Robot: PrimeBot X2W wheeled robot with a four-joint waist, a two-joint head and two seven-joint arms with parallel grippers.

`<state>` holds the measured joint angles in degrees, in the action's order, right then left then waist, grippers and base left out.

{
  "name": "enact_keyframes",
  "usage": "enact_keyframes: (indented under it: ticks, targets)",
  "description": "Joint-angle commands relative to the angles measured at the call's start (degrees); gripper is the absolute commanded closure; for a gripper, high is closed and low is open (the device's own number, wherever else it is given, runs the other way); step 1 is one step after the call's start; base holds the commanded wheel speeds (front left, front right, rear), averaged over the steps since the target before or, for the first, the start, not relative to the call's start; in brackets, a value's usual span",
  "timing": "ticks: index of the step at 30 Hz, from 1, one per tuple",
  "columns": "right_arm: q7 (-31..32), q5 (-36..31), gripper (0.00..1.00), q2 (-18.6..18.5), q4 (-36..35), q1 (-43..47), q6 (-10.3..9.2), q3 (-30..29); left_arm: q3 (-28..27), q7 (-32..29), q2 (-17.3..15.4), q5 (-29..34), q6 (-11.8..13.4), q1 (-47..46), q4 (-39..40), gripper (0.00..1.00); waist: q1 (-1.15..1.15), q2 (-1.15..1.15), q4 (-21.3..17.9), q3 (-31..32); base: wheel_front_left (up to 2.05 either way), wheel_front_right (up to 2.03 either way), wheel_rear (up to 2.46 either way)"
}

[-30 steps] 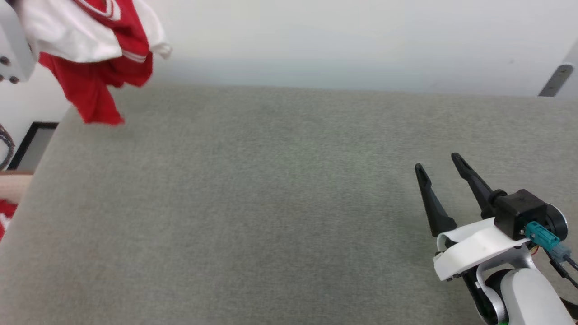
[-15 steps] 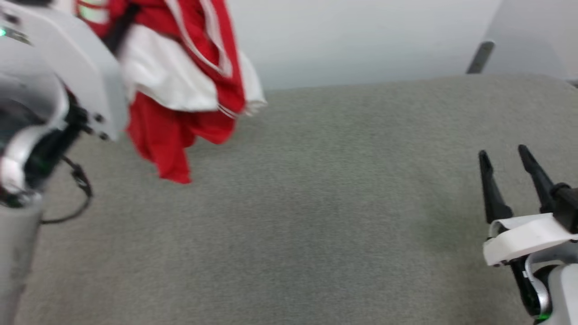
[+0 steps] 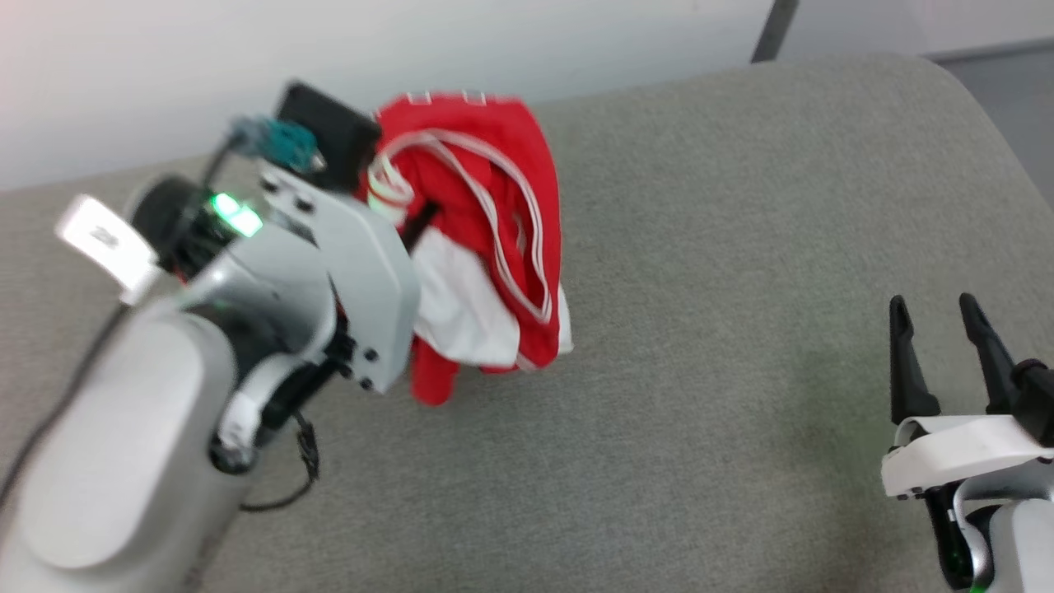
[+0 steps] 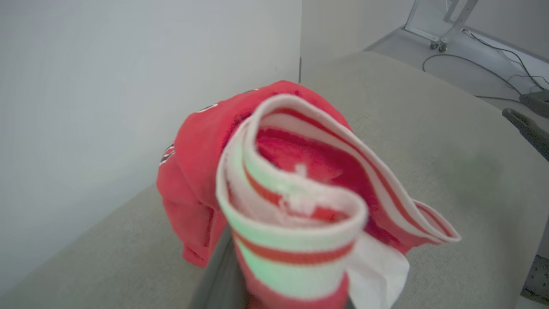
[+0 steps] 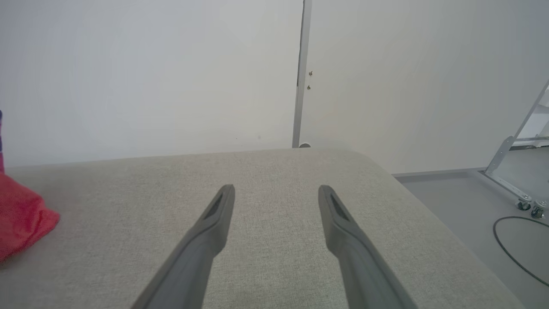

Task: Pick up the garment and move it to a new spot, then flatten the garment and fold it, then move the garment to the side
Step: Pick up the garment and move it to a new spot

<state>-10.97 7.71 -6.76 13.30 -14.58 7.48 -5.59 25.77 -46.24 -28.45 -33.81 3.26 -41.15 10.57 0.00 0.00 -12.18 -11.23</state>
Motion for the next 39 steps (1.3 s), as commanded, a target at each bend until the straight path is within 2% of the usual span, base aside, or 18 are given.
enact_keyframes:
  ticks: [1,15,22,29,31,33,36,38,39]
  targets:
    - [-0.4,-0.3,0.00,0.3,0.3,-0.4,0.02,0.0,0.3,0.5,0.2,0.6,-0.1,0.8,-0.5,1.00,0.00,0.00,-2.1,-2.2,0.00,0.00,0.00]
    - [-3.2,-0.1,0.00,2.3,6.0,-2.8,0.02,1.9,6.8,5.1,3.9,1.4,-4.1,4.4,-19.3,1.00,0.00,0.00,-2.7,-4.8,0.00,0.00,0.00]
    - [-3.7,0.3,0.00,2.0,7.9,-3.7,0.02,3.0,8.8,7.4,6.3,1.3,-5.5,4.4,-29.1,1.00,0.00,0.00,-2.0,-4.3,0.00,0.00,0.00]
    - [-3.7,0.1,0.00,1.1,8.8,-3.7,0.02,3.9,9.8,9.3,8.4,0.1,-7.4,3.7,-34.7,0.99,0.00,0.00,-0.8,-2.7,0.00,0.00,0.00]
    - [-3.5,-0.1,0.00,0.8,8.9,-3.4,0.02,4.0,10.1,9.5,8.7,-0.1,-7.8,3.2,-35.1,0.79,0.00,0.00,-0.3,-2.0,0.00,0.00,0.00]
    - [-3.3,-0.2,0.00,0.6,8.7,-3.1,0.02,4.1,10.0,10.2,8.8,-0.4,-8.3,2.8,-35.1,0.63,0.00,0.00,0.2,-1.3,0.00,0.00,0.00]
    - [-2.8,-0.1,0.00,0.1,8.5,-2.7,0.02,4.4,9.8,11.0,8.7,-1.1,-8.6,2.3,-34.5,0.51,0.00,0.00,1.1,-0.2,0.00,0.00,0.00]
    - [-2.7,0.0,0.00,-0.2,8.3,-2.4,0.02,4.6,9.3,11.3,8.6,-1.8,-8.8,2.3,-33.9,0.26,0.00,0.00,1.7,0.6,0.00,0.00,0.00]
    - [-2.4,0.0,0.00,-0.3,8.2,-2.2,0.02,4.7,9.2,11.4,8.3,-2.0,-8.9,2.3,-33.5,0.20,0.00,0.00,2.0,1.0,0.00,0.00,0.00]
